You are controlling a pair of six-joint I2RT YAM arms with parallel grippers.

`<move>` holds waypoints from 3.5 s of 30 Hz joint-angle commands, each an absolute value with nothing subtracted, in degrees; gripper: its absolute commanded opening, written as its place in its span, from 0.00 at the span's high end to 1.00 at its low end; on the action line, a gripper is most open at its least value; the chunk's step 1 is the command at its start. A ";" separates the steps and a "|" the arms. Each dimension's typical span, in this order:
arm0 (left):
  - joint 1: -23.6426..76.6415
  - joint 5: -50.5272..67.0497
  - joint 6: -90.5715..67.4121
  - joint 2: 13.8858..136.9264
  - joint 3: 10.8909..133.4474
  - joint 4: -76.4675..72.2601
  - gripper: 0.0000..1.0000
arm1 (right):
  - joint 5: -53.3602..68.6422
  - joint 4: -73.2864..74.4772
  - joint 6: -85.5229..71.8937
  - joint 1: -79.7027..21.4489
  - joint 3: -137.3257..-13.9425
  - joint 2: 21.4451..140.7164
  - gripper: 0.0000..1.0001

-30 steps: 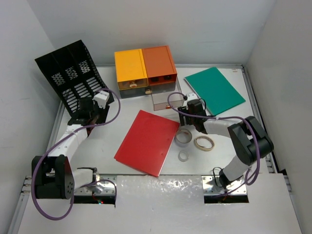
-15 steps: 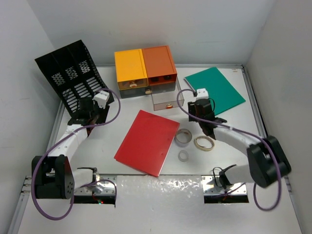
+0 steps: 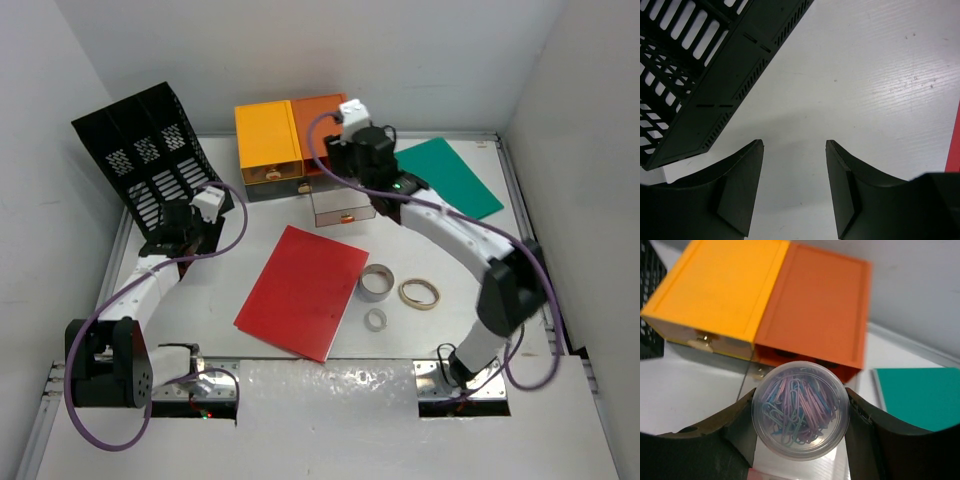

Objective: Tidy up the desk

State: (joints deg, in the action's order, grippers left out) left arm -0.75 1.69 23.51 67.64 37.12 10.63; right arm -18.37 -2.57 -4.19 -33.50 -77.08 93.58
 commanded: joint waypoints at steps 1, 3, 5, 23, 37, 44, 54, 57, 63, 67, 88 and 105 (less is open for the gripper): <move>-1.32 1.58 23.38 66.97 38.85 9.58 0.49 | -13.36 6.24 -2.72 -33.40 -83.31 102.03 0.84; -1.32 1.58 23.47 67.06 38.76 9.49 0.49 | -13.19 6.24 -3.60 -33.49 -84.20 104.85 0.81; -1.32 1.76 23.55 67.06 38.58 9.23 0.49 | -11.44 4.49 -4.74 -33.40 -83.67 105.73 0.80; -1.23 2.64 24.08 67.59 38.67 9.14 0.48 | -8.00 10.19 -1.85 -33.40 -92.20 111.72 0.01; -1.23 3.08 24.26 69.26 38.85 9.40 0.48 | 1.23 -9.59 -2.28 -32.96 -53.10 75.07 0.48; -1.23 3.60 24.26 69.87 39.20 9.75 0.47 | -0.18 -8.87 -9.13 -32.96 -41.58 75.14 1.00; -1.23 2.29 24.34 69.96 39.20 10.02 0.47 | -4.84 -14.68 -6.59 -31.82 -52.10 91.30 1.00; -1.23 1.76 24.52 70.14 39.11 10.02 0.47 | -4.83 -14.94 -8.25 -29.89 -58.17 97.37 1.00; -1.23 1.05 24.70 70.66 38.85 9.41 0.47 | -5.09 -21.53 -10.28 -27.07 -65.29 106.24 1.00; -1.23 0.79 24.87 71.98 39.02 9.32 0.47 | -6.59 -28.19 -11.95 -26.54 -70.91 113.19 1.00; -1.23 0.53 24.96 74.09 39.46 9.76 0.47 | -12.39 -42.36 -17.13 -31.11 -59.16 113.21 0.62; -1.32 0.26 24.61 73.21 39.82 11.16 0.47 | -14.24 -36.57 -11.34 -29.53 -80.93 126.82 1.00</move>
